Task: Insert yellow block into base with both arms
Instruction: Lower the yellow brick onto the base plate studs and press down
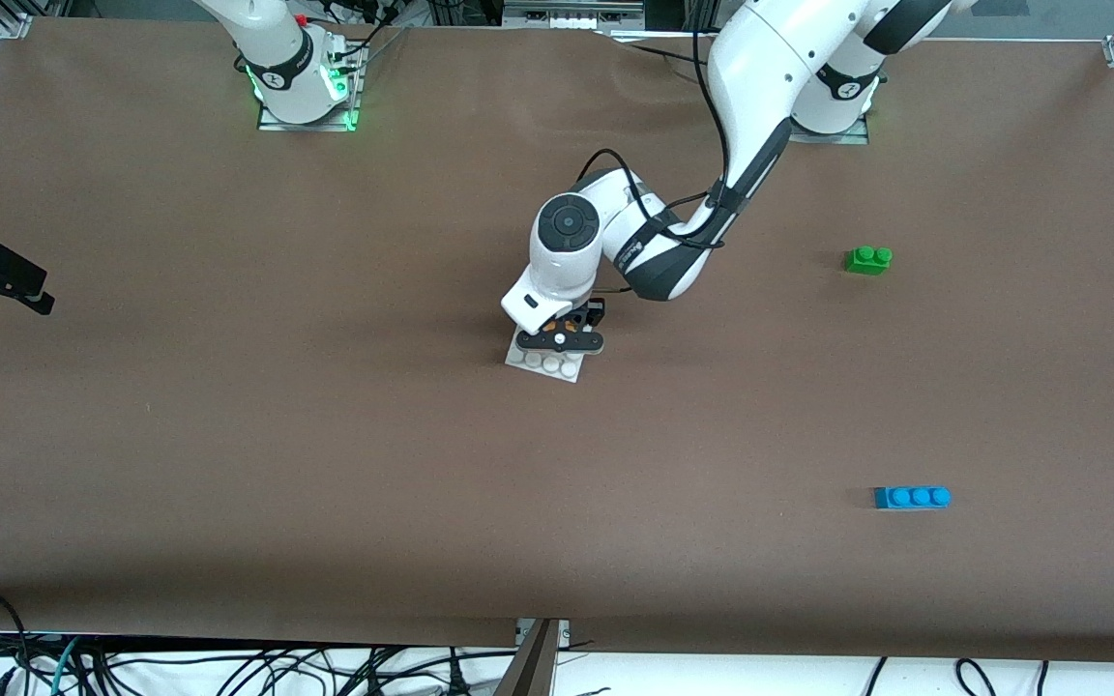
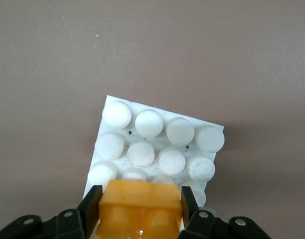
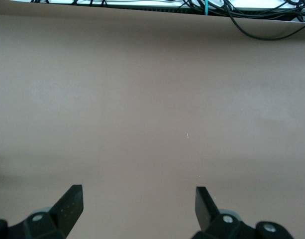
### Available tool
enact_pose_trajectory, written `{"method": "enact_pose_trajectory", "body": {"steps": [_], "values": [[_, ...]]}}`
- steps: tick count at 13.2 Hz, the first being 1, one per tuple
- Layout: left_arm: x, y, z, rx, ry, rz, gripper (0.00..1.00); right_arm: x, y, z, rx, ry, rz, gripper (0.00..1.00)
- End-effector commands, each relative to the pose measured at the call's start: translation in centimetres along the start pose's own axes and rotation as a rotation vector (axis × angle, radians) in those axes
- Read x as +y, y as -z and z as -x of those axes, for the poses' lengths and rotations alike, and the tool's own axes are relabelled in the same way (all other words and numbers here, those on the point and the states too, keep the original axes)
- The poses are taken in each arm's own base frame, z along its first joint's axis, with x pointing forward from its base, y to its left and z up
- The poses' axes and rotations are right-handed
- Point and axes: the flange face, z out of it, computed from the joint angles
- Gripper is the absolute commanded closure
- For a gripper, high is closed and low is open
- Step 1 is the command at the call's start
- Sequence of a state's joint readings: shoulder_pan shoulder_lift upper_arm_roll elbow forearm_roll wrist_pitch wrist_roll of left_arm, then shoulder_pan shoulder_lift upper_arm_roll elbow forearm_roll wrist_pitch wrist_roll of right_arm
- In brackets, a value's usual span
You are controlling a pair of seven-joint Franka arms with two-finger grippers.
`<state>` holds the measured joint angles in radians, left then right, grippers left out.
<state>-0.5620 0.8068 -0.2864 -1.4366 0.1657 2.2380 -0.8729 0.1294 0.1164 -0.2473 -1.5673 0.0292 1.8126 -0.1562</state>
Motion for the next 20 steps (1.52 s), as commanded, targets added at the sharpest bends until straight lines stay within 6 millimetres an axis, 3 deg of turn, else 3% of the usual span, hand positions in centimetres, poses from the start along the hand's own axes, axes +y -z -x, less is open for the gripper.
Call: {"method": "enact_pose_trajectory", "body": {"steps": [1,15,16,17,19,20], "values": [[0.8,-0.1,-0.3,0.029,-0.023,-0.013,1.0,0.1,0.5,0.0,-0.005,-0.004,0.0,0.0],[0.9,-2.7,-0.4,0.048,-0.045,-0.009,1.0,0.1,0.5,0.0,-0.007,-0.004,0.0,0.0],[0.9,-2.8,-0.4,0.048,-0.046,-0.009,0.71,0.1,0.5,0.0,-0.007,-0.004,0.0,0.0],[0.7,-3.0,-0.5,0.045,-0.041,-0.01,0.32,0.1,0.5,0.0,-0.007,-0.004,0.0,0.0],[0.7,-3.0,-0.5,0.045,-0.04,-0.01,0.27,0.1,0.5,0.0,-0.007,-0.004,0.0,0.0],[0.6,-3.0,-0.6,0.044,-0.036,-0.009,0.19,0.2,0.5,0.0,-0.007,-0.005,0.0,0.0]]}}
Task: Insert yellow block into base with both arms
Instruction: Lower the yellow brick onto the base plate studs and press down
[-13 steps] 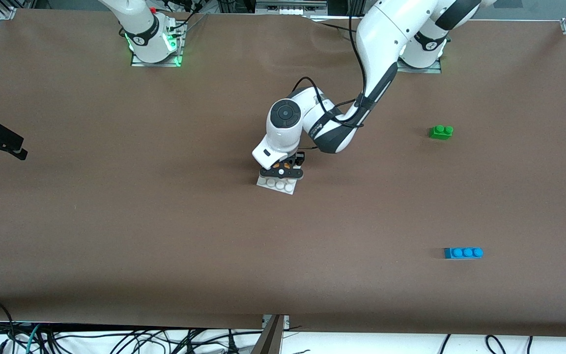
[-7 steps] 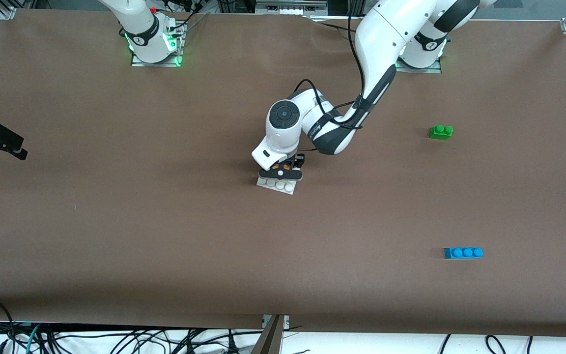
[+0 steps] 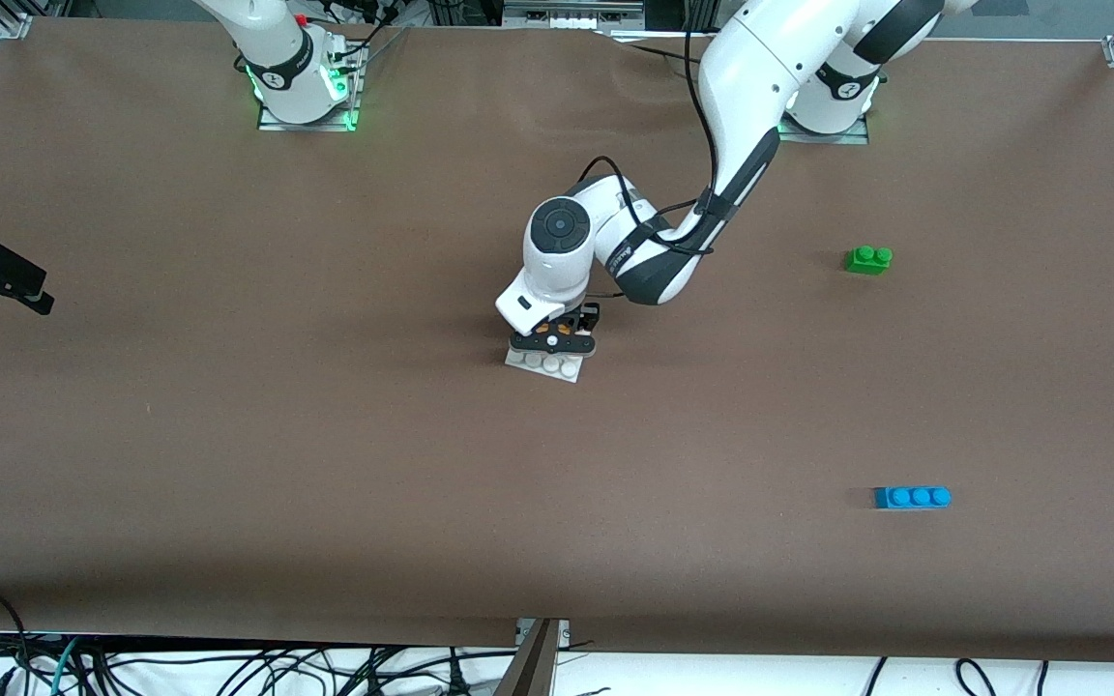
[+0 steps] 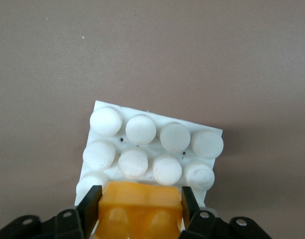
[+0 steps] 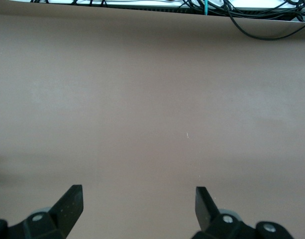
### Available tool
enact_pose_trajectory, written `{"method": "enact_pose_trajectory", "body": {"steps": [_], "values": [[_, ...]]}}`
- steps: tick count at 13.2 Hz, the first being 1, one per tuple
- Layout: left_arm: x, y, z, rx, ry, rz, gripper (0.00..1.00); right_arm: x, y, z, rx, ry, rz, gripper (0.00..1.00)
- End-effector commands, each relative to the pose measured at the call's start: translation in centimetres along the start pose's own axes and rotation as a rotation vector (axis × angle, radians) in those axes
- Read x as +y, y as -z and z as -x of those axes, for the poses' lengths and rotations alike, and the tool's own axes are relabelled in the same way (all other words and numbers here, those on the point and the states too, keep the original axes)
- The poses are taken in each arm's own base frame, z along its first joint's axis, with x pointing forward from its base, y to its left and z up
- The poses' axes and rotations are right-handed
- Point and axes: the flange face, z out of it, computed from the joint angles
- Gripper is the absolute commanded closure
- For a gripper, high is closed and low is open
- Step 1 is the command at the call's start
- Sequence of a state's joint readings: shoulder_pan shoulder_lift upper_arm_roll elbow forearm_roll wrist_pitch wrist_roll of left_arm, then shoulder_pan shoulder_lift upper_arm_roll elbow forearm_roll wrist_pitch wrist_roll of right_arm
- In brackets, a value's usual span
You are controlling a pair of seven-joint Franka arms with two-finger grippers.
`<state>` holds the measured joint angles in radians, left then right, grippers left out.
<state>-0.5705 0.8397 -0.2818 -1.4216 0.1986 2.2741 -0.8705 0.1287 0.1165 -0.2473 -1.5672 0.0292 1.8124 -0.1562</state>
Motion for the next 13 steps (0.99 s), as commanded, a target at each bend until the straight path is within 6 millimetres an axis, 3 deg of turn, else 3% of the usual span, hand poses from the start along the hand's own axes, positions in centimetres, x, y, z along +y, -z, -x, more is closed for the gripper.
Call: {"method": "enact_pose_trajectory", "body": {"steps": [1,5,7,8,12,13], "values": [[0.2,-1.5,-0.5,0.017,-0.008,-0.008,0.16,0.2,0.5,0.0,-0.006,-0.005,0.0,0.0],[0.4,0.6,-1.5,0.033,0.01,0.011,0.15,0.2,0.5,0.0,-0.006,-0.005,0.0,0.0],[0.2,2.3,-1.9,0.042,0.015,0.01,0.09,0.1,0.5,0.0,-0.006,-0.003,0.0,0.0],[0.0,3.8,-2.4,0.053,0.031,0.025,0.02,0.2,0.5,0.0,-0.006,-0.005,0.0,0.0],[-1.1,9.2,-3.9,0.092,0.067,0.063,0.01,0.1,0.5,0.0,-0.006,-0.003,0.0,0.0],[-2.4,11.0,-4.8,0.098,0.083,0.052,0.0,0.2,0.5,0.0,-0.006,-0.005,0.0,0.0]]}}
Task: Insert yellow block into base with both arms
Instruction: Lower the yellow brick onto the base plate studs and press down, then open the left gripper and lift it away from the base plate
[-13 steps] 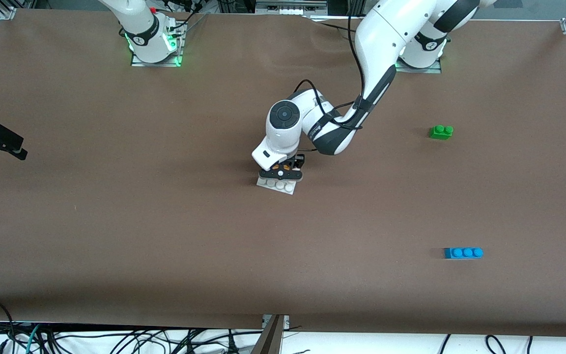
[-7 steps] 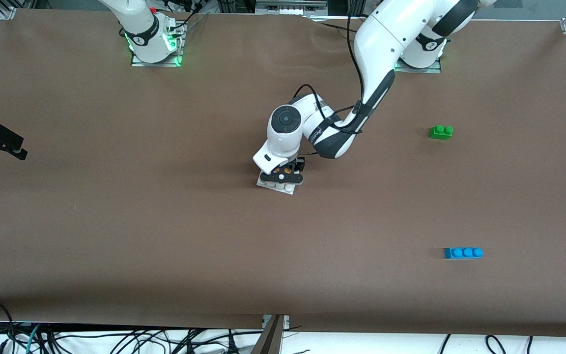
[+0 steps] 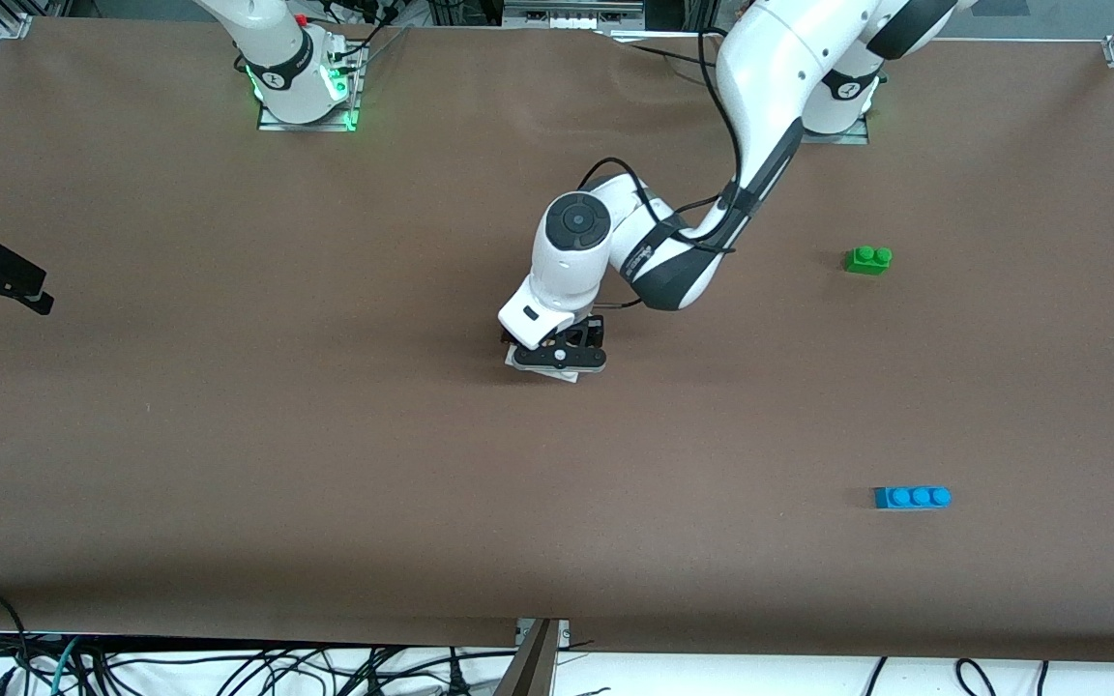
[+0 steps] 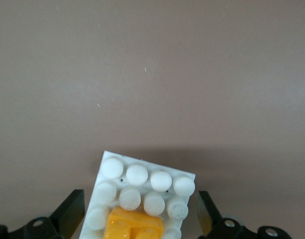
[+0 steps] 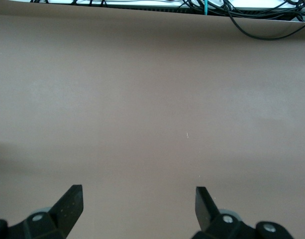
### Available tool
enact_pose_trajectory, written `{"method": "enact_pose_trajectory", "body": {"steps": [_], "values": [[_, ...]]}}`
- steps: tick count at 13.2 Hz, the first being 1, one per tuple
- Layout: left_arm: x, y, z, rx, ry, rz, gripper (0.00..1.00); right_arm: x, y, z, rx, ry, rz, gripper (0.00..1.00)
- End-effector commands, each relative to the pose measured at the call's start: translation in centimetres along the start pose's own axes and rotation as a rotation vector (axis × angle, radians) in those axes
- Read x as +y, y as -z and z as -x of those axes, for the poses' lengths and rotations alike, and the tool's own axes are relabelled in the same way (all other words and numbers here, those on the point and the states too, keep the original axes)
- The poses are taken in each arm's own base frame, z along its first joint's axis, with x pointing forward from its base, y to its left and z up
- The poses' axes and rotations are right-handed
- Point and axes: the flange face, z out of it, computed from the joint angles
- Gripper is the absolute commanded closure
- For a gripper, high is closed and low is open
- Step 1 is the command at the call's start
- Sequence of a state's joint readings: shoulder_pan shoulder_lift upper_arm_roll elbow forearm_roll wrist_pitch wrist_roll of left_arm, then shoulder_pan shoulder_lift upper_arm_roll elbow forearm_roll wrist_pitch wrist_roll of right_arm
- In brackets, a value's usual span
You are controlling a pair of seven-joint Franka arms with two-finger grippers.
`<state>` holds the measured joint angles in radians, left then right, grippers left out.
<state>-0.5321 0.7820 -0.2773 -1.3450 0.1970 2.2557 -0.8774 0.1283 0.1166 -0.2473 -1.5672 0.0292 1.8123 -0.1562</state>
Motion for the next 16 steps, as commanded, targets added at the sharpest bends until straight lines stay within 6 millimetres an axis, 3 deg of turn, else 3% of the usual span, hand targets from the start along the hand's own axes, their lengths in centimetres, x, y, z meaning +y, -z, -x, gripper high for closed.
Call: {"method": "enact_pose_trajectory", "body": {"steps": [1,5,7,10,14,16], "values": [[-2.6,5.4,-2.4,0.012,0.048,-0.021,0.0,0.1,0.5,0.0,-0.006,-0.003,0.0,0.0],[-9.3,13.4,-7.0,0.034,0.081,-0.056,0.0,0.1,0.5,0.0,-0.006,-0.003,0.0,0.0],[-11.4,16.9,-7.5,0.014,0.075,-0.078,0.0,0.1,0.5,-0.1,-0.005,-0.003,0.0,0.0],[-16.3,21.8,-8.5,-0.012,0.1,-0.135,0.0,0.1,0.5,-0.1,-0.003,-0.003,0.0,0.0],[-23.2,27.6,-9.6,-0.026,0.119,-0.15,0.0,0.1,0.6,-0.1,-0.003,-0.003,0.0,0.0],[-27.6,30.5,-9.9,-0.05,0.113,-0.141,0.0,0.1,0.6,-0.1,-0.003,-0.001,0.0,0.0]]}}
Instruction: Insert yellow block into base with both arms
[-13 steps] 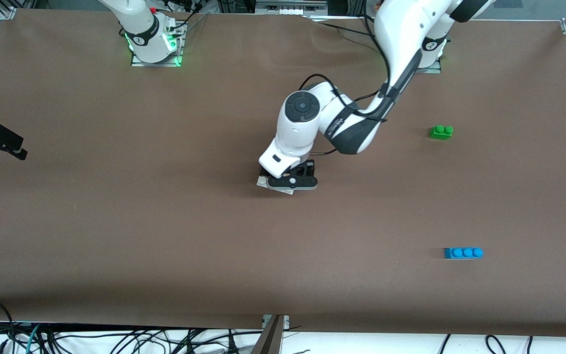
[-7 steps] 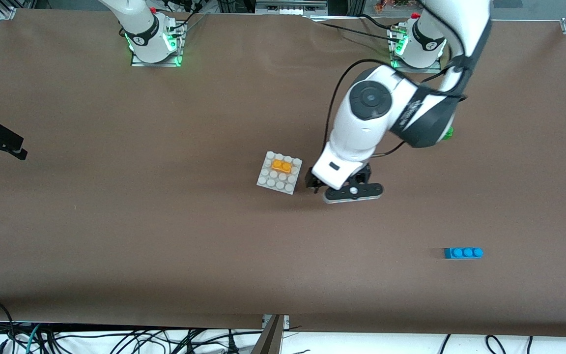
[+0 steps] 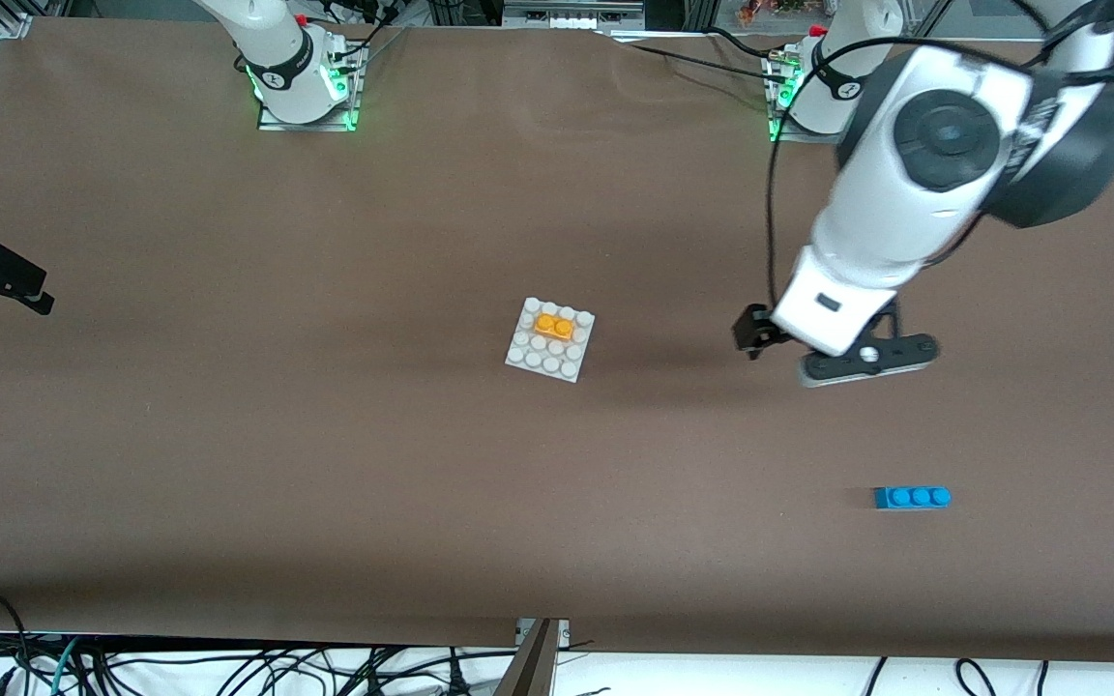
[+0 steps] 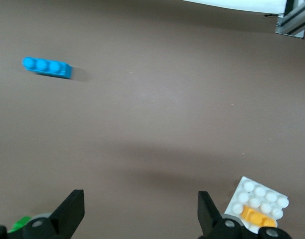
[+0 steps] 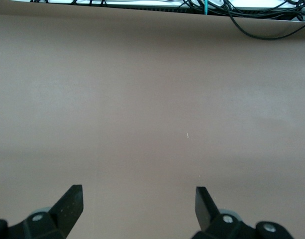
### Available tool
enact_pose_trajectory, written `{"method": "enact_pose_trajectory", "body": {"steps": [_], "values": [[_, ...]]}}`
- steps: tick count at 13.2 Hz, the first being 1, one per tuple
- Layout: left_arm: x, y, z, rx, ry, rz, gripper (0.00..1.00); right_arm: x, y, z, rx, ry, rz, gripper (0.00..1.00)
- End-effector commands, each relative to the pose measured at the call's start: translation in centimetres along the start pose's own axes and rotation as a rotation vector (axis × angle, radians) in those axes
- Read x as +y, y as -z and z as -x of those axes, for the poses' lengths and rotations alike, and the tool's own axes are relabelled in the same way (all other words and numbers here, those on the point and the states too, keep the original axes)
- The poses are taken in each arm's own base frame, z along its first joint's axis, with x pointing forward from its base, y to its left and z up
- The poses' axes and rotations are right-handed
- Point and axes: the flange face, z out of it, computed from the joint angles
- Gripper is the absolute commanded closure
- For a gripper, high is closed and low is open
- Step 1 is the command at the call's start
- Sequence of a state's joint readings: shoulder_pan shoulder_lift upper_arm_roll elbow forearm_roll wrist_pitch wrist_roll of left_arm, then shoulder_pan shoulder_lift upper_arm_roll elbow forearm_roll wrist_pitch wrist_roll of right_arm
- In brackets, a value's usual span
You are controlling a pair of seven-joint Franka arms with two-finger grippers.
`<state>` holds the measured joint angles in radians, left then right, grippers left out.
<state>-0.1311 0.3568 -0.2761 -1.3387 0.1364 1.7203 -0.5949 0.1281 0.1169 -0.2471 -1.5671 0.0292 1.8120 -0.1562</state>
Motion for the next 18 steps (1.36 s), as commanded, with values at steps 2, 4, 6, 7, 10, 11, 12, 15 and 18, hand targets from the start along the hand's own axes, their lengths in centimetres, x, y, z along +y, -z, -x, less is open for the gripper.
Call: {"method": "enact_pose_trajectory", "body": {"steps": [2,4,6,7,10,11,12,15,18], "values": [[-8.7,3.4,0.0,-0.061,-0.005,0.042,0.0,0.1,0.6,-0.1,-0.003,-0.003,0.0,0.0],[-11.7,3.8,0.9,-0.065,0.0,0.024,0.0,0.1,0.6,-0.1,-0.003,-0.001,0.0,0.0],[-13.5,3.5,1.5,-0.071,0.01,0.01,0.0,0.1,0.6,-0.1,-0.003,-0.003,0.0,0.0],[-13.8,3.5,1.7,-0.07,0.011,0.008,0.0,0.1,0.6,-0.1,-0.003,-0.003,0.0,0.0],[-14.7,3.1,1.6,-0.077,0.018,0.004,0.0,0.1,0.6,-0.1,-0.003,-0.003,0.0,0.0],[-14.8,2.9,1.5,-0.079,0.021,0.004,0.0,0.1,0.6,-0.1,-0.003,-0.003,0.0,0.0],[-14.9,2.5,1.5,-0.083,0.022,0.002,0.0,0.1,0.6,-0.1,-0.003,-0.003,0.0,0.0],[-15.3,2.7,1.4,-0.078,0.018,0.005,0.0,0.0,0.6,-0.1,-0.002,-0.001,0.0,0.0],[-14.5,3.2,1.6,-0.064,0.004,0.007,0.0,0.0,0.6,-0.1,-0.001,0.0,0.0,0.0]]}}
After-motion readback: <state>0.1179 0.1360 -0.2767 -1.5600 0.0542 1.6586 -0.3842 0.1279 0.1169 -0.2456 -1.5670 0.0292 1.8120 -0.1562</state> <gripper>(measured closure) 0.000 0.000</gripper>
